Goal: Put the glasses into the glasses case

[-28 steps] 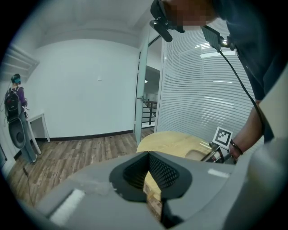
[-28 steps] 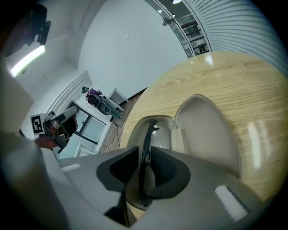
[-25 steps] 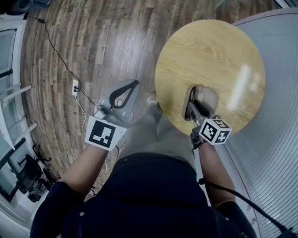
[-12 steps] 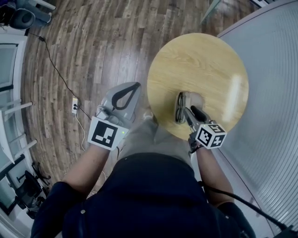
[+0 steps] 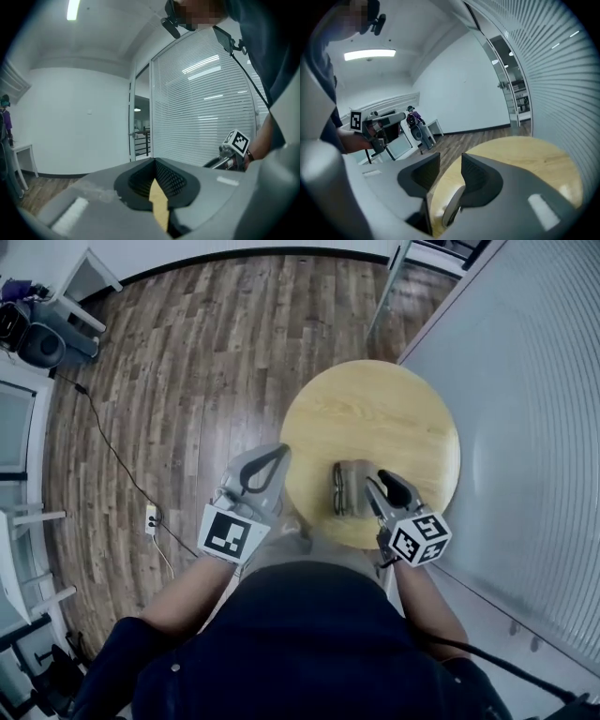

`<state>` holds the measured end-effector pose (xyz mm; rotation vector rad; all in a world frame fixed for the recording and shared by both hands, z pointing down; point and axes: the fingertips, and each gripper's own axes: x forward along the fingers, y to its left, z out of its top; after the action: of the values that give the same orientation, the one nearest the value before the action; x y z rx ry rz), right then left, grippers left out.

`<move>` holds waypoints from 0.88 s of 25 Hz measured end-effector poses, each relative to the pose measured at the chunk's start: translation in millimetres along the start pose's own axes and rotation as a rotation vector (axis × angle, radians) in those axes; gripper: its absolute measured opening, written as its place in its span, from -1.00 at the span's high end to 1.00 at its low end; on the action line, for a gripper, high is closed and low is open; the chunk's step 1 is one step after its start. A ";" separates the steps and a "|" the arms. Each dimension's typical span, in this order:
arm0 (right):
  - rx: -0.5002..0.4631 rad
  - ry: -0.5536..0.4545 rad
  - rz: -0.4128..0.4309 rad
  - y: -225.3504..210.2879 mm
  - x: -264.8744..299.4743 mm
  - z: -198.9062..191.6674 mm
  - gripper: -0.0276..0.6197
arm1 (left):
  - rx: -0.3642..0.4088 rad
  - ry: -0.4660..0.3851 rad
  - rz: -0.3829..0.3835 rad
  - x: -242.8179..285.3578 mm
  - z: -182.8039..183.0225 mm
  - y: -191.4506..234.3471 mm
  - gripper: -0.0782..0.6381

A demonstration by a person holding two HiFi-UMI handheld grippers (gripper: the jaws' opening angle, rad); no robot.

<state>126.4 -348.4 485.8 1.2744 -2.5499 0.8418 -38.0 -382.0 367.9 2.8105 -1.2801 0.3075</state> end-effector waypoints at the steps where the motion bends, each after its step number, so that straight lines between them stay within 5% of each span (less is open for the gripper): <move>1: -0.032 -0.045 0.003 4.9 -7.9 12.5 0.46 | 0.003 -0.013 -0.010 -1.1 5.5 -5.7 0.76; 7: -0.184 -0.224 -0.037 22.6 -57.4 66.4 0.77 | -0.001 -0.072 -0.027 -12.7 33.1 -26.1 0.76; 16: -0.154 -0.308 -0.130 1.8 -114.7 85.7 0.89 | 0.017 -0.144 0.035 -32.4 72.1 -16.5 0.76; 22: -0.184 -0.323 -0.115 11.2 -114.8 104.0 0.89 | 0.034 -0.137 0.058 -39.3 88.4 -7.1 0.76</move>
<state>199.0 -322.4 350.9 1.5875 -2.6801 0.3934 -43.4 -358.3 274.0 2.8712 -1.3978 0.1422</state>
